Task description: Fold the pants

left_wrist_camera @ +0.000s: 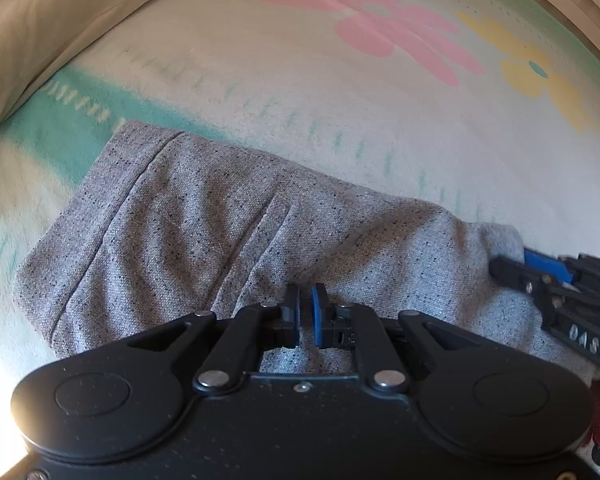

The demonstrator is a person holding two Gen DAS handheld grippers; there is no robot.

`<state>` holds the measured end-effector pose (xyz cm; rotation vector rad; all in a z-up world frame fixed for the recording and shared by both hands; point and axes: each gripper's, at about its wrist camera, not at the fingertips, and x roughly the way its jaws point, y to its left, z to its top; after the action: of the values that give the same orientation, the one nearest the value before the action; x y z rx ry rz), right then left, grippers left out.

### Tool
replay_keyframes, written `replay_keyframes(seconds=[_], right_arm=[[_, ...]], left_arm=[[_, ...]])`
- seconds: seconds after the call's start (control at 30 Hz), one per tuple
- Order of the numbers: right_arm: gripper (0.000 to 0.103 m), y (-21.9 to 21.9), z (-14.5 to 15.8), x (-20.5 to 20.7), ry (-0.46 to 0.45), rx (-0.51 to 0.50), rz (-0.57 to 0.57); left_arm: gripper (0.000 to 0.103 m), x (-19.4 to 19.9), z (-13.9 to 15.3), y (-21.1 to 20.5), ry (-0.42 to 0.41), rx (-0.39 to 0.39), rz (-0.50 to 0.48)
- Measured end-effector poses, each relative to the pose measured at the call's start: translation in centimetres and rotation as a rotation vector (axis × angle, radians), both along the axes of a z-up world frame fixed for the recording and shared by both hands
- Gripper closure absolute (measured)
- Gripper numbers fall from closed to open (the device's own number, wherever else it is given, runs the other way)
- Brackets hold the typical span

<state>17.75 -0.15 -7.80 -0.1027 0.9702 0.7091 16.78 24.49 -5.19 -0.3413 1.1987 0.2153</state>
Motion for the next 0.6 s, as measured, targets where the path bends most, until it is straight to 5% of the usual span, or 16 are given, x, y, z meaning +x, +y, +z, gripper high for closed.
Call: replay_keyframes(seconds=[0.13, 0.2, 0.27, 0.37, 0.43, 0.6], right_arm=[[0.082, -0.4, -1.3, 2.0, 0.091, 0.051, -0.040], [0.100, -0.5, -1.2, 2.0, 0.108, 0.079, -0.030], [0.101, -0.6, -0.1, 2.2, 0.094, 0.123, -0.047], [0.101, -1.5, 2.9, 4.0, 0.034, 0.251, -0.132], [0.101, -1.0, 2.8, 5.1, 0.031, 0.222, -0.141], [0.094, 0.6, -1.0, 5.9, 0.071, 0.048, -0.128]], left_arm=[[0.086, 0.0, -0.1, 0.0, -0.002, 0.003, -0.005], [0.086, -0.1, -0.1, 0.0, -0.006, 0.002, -0.006], [0.086, -0.3, 0.2, 0.0, -0.019, 0.022, -0.001], [0.085, -0.6, 1.0, -0.2, -0.064, 0.201, 0.011], [0.086, -0.6, 1.1, 0.5, -0.065, 0.240, 0.039], [0.085, -0.5, 1.1, 2.2, -0.061, 0.196, 0.104]])
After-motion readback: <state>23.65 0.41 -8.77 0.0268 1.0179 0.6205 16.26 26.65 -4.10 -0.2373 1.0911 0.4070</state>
